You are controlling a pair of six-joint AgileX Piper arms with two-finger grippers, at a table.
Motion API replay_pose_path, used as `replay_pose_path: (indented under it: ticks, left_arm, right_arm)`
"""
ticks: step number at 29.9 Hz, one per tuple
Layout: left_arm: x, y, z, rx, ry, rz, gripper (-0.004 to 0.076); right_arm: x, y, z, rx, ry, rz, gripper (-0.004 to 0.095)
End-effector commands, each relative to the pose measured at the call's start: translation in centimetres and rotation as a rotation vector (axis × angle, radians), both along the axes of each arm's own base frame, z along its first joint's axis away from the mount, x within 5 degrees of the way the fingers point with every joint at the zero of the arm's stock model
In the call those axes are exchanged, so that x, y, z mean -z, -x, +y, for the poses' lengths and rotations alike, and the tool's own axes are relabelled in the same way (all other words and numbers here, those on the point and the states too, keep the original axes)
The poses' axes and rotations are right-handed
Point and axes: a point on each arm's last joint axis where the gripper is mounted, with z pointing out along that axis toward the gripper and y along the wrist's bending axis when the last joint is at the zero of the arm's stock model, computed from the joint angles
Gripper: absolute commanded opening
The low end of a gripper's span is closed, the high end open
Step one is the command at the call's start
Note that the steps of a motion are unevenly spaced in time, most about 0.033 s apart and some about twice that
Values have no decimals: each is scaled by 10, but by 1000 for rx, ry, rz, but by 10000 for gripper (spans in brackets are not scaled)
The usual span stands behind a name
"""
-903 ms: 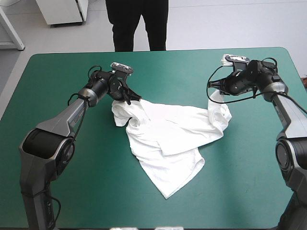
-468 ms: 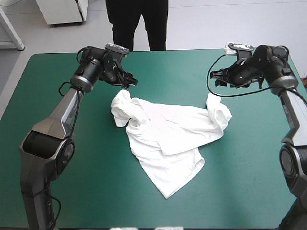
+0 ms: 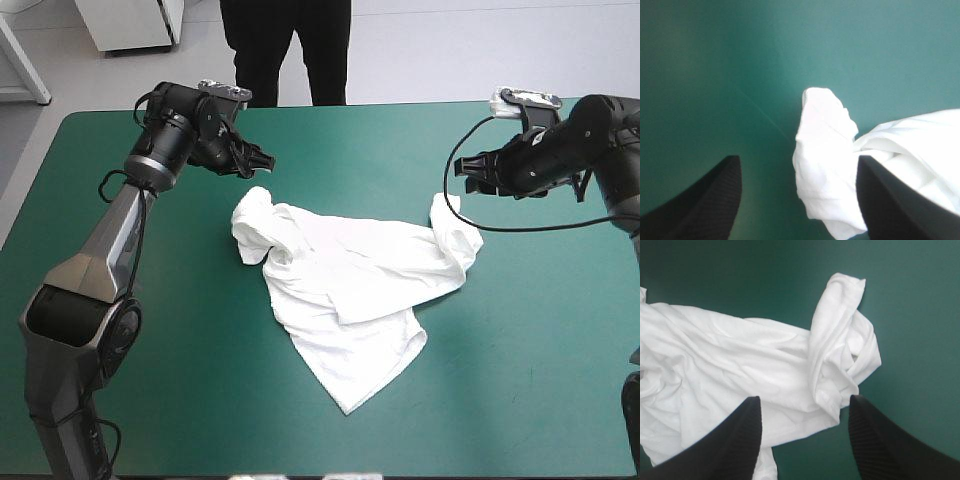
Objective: Fold the cloth
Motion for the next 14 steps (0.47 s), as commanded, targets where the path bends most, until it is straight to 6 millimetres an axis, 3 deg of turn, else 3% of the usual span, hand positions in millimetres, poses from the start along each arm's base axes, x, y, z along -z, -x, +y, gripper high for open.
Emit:
replay_pose_path:
  ticks: [1, 6, 14]
  left_arm:
    - [-13, 12, 19, -67, 18, 20, 472]
    - [13, -1, 36, -77, 52, 102, 472]
    - [57, -19, 19, -37, 65, 198, 472]
  right_arm:
    - [-13, 20, -1, 1, -7, -49, 495]
    - [-4, 24, -2, 6, 3, -24, 495]
    - [-2, 21, -3, 15, 19, -41, 477]
